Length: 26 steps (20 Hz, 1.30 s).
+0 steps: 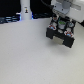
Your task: Open the kcup holder, insert the kcup into the holder, and close the kcup holder
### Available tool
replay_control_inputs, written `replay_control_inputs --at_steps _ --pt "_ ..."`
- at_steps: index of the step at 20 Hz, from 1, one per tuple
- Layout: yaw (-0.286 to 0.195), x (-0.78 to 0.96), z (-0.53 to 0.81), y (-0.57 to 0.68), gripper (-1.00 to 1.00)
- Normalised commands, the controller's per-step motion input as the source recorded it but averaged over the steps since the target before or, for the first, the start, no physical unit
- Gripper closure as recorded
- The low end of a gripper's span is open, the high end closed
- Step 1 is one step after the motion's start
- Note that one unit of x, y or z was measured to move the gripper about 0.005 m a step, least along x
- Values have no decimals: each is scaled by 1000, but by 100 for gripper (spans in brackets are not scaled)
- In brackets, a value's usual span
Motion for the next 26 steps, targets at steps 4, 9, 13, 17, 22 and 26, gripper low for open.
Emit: replay_control_inputs --at_steps 4,9,13,17,22,26 --pt "95 157 420 -11 -100" --pt "95 334 492 -235 -100" --pt "86 431 412 -400 -100" --pt "37 578 334 -457 -100" --pt "6 680 283 -455 -100" --pt "1 787 178 -397 -100"
